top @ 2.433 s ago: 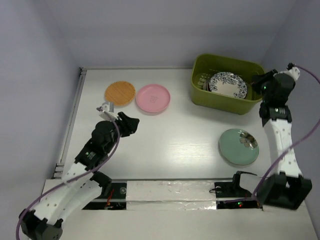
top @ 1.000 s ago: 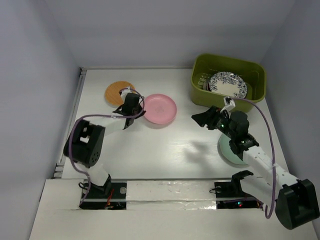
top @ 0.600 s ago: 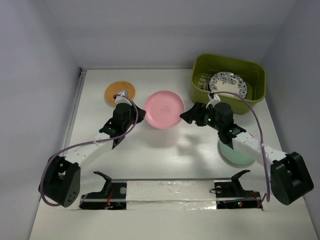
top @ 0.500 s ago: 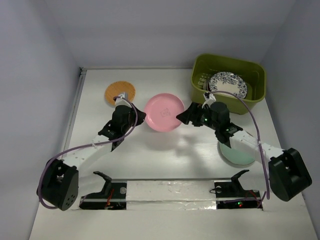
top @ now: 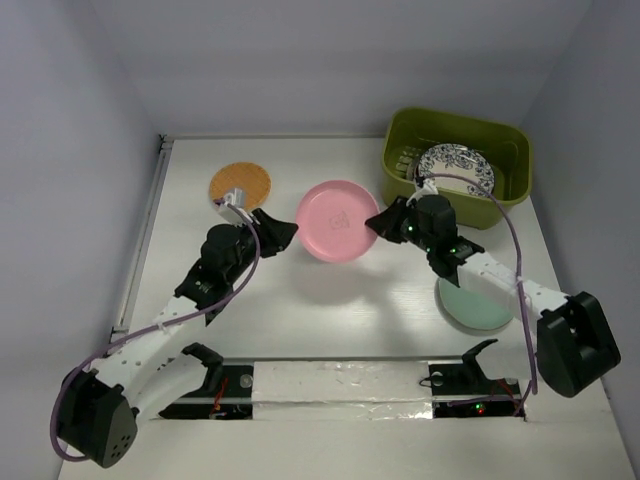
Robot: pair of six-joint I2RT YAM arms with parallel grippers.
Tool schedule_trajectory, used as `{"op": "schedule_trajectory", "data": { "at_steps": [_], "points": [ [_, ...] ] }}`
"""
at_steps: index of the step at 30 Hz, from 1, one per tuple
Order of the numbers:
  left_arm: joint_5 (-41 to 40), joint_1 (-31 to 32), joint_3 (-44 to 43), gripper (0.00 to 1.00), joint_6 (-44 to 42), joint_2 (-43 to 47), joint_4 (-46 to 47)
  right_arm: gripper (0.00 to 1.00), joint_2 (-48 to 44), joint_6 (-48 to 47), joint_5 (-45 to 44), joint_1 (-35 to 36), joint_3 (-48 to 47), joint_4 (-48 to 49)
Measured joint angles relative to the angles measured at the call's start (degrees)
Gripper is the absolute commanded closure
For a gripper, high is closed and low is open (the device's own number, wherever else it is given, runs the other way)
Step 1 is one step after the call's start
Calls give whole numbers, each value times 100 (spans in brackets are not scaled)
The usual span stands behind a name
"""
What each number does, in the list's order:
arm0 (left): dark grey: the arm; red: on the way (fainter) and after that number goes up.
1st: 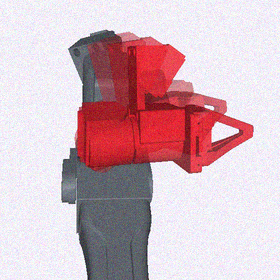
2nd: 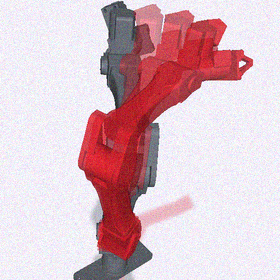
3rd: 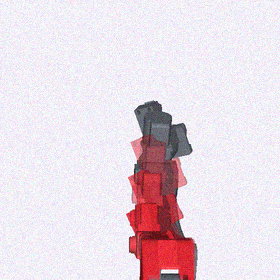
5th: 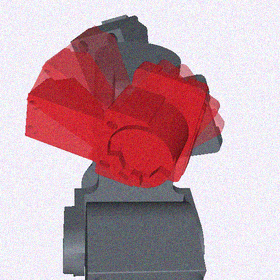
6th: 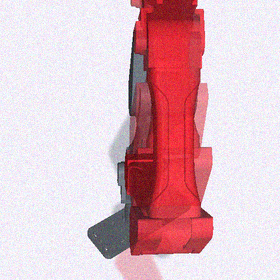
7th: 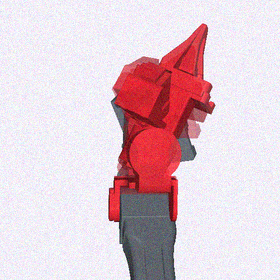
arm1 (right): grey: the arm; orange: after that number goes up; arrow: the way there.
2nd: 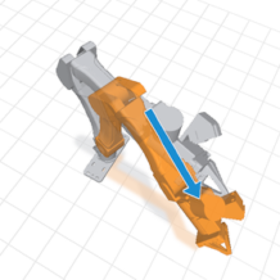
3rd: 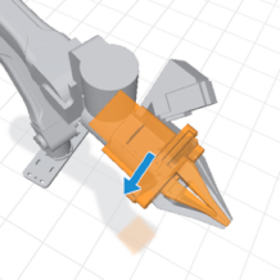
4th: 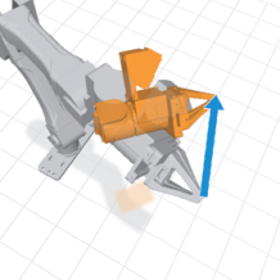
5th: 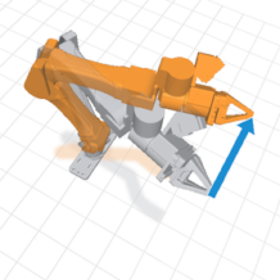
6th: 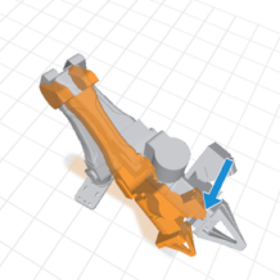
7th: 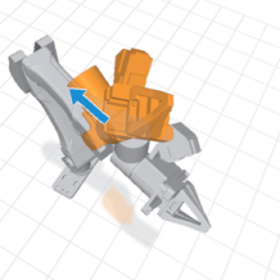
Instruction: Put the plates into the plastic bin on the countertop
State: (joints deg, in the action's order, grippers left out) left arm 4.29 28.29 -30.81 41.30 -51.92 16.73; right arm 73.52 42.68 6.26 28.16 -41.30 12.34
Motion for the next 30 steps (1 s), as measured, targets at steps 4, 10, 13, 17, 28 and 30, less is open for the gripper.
{"op": "schedule_trajectory", "data": {
  "at_steps": [4,10,13,17,28,30],
  "points": [
    [-92,437,42,63,-22,251,103,100,-81,-273,-498,-597,-1029,-734],
    [-573,1670,42,63,-142,-136,142,100,149,-455,-1019,-2529,-2564,-850],
    [-793,2079,26,62,-203,-514,153,100,708,-496,-1145,-3099,-3209,-999],
    [-1016,2524,-245,61,-361,-1285,120,100,1462,-555,-1189,-3410,-3497,-1381],
    [-1128,3440,-2041,48,-828,-3556,46,91,2365,-695,-1209,-3718,-3497,-2437],
    [-1119,3517,-2391,45,-903,-3921,15,89,2343,-695,-1285,-3720,-3491,-2433]
  ]
}}
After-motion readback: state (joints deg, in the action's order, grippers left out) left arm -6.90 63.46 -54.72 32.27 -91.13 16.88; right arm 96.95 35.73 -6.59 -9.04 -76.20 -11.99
